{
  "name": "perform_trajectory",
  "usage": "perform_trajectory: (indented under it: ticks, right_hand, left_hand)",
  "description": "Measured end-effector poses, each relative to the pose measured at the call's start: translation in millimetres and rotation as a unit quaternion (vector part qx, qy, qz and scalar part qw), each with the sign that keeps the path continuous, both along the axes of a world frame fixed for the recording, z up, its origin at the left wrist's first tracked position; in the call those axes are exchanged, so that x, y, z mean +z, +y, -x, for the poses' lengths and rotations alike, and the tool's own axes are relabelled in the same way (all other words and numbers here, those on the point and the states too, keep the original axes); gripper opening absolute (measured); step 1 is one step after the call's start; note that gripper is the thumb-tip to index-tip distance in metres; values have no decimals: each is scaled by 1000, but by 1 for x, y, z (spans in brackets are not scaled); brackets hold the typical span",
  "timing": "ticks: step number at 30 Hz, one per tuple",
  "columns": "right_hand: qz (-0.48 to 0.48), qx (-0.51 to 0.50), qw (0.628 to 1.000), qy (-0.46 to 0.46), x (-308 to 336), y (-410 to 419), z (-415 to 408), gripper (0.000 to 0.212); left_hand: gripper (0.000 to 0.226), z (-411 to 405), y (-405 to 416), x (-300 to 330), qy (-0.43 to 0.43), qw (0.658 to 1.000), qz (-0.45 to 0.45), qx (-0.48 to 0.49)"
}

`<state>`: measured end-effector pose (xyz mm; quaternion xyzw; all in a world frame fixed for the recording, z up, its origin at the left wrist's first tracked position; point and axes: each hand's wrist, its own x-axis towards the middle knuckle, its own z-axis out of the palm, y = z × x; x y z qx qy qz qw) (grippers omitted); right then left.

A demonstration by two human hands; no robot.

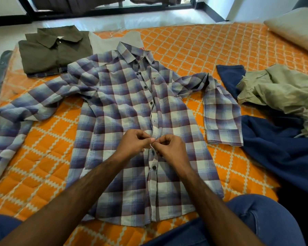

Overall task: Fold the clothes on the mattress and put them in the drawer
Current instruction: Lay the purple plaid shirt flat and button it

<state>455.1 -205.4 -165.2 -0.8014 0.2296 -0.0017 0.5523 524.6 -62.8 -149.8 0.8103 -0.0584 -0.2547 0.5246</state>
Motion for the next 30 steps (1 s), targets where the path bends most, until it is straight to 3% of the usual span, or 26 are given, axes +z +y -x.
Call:
perform_trajectory:
  ticks: [16,22,26,30]
  right_hand:
    - [40,20,999,-17,5,3,2,6]
    - [58,29,998,-6,4,6,3,7]
    - [15,45,999,6,5,1,0,9]
    - [-21,46,999,18,7,-6,-2,7]
  left_hand:
    - [8,3,1,-8,22,996,55,68]
    - [23,6,-2,-11,-14,994,50,92]
    - [25,9,-4,-14,-59,995,21,76]
    - [22,2,0,-11,-2,997,49,63]
